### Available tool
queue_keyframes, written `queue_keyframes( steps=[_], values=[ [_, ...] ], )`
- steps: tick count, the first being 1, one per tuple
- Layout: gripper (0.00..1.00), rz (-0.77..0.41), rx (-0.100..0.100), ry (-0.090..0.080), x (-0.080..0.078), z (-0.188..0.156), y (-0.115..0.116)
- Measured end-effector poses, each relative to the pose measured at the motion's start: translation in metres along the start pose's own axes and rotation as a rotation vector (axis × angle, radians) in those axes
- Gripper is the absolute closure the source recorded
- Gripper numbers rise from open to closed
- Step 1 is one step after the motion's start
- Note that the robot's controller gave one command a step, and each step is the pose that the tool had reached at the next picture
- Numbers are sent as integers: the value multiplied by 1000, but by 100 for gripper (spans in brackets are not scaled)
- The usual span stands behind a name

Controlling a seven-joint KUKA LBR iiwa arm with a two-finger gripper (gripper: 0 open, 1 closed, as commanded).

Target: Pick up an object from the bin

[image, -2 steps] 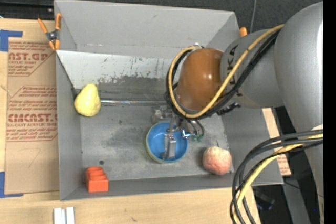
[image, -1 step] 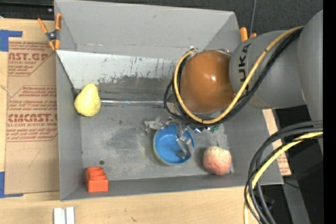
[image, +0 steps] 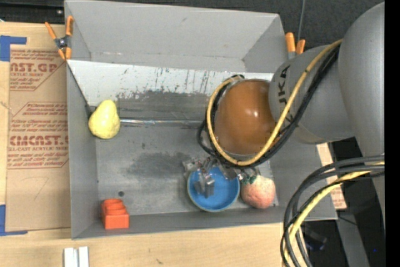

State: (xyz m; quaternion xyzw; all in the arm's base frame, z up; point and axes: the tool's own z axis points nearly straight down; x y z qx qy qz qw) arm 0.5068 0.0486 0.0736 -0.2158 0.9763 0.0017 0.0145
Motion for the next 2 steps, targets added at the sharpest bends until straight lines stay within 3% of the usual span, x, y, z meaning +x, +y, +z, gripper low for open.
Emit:
queue_keyframes(
  steps=[2],
  values=[
    [100,90,1,-9,6,-2,6]
  ],
)
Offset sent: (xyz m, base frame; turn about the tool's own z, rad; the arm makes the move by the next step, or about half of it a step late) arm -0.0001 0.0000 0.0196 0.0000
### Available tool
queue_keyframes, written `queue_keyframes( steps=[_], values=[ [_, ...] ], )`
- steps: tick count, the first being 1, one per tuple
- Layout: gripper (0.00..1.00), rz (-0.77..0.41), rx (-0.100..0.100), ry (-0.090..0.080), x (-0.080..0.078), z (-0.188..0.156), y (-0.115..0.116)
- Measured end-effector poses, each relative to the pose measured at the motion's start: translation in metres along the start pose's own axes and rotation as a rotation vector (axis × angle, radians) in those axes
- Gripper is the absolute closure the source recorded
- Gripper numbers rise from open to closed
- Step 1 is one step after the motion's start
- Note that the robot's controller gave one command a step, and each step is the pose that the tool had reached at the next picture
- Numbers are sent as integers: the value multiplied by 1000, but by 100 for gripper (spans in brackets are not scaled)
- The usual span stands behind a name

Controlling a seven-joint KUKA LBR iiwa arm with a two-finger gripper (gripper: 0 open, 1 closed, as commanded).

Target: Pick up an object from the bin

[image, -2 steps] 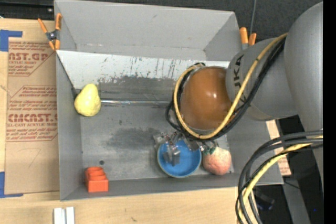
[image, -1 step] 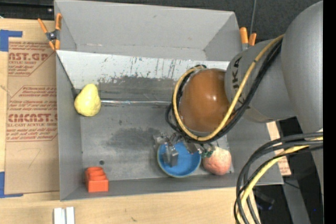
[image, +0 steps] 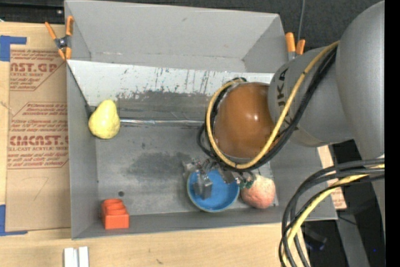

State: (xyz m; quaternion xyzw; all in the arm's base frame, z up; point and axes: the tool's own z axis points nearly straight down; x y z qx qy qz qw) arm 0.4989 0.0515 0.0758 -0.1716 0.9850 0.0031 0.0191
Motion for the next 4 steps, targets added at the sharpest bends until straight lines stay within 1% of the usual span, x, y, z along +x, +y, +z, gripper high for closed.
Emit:
queue_keyframes(
  steps=[1,2,4],
  values=[
    [100,-39,0,5,-1,-7,-1],
    [100,-69,1,3,-1,-12,-1],
    [100,-32,-1,5,-1,-22,0]
  ],
)
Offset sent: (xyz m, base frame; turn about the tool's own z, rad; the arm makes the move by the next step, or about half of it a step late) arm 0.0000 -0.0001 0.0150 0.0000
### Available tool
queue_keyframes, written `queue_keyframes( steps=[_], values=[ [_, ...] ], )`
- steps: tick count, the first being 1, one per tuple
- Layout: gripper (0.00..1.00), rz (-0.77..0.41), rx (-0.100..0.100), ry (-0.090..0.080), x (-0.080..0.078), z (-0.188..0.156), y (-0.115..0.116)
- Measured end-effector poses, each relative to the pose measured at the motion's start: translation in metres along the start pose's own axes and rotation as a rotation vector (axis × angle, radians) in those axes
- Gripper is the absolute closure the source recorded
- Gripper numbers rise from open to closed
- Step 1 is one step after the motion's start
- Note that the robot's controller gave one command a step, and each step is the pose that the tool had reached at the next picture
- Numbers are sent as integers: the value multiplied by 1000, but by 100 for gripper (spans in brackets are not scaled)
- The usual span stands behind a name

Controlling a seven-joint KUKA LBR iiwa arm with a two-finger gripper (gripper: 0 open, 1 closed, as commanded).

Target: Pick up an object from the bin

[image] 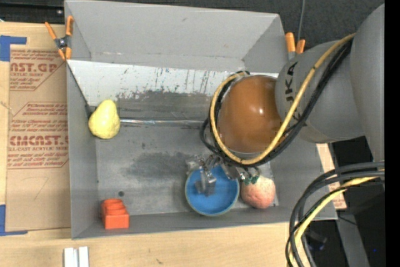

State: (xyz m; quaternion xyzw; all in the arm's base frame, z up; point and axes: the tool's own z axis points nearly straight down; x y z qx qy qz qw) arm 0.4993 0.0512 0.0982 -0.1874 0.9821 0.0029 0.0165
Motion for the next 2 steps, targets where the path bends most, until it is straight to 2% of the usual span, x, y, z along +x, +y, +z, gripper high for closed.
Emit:
queue_keyframes(
  steps=[2],
  values=[
    [100,-18,1,-1,-1,-14,0]
  ],
)
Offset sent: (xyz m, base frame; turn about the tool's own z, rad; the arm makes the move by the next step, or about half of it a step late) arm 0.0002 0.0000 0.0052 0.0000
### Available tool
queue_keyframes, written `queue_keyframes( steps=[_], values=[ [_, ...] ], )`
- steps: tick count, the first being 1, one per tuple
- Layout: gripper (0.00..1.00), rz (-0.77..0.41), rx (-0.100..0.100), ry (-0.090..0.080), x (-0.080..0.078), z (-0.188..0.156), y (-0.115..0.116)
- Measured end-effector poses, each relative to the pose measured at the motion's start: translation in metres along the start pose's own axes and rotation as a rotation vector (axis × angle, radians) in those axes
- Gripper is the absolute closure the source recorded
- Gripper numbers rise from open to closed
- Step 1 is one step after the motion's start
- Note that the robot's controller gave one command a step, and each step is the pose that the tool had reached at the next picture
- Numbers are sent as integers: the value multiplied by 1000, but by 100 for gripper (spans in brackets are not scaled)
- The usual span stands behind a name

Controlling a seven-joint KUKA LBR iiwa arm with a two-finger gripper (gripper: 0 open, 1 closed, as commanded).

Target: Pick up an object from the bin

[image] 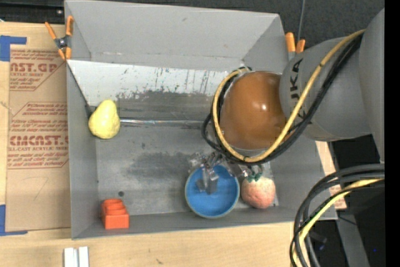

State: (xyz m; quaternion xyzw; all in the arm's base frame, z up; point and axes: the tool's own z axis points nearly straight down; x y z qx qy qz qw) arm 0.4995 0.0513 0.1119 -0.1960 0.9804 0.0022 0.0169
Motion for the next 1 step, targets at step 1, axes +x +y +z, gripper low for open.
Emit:
queue_keyframes(
  steps=[1],
  values=[
    [100,2,-3,6,1,-15,1]
  ],
)
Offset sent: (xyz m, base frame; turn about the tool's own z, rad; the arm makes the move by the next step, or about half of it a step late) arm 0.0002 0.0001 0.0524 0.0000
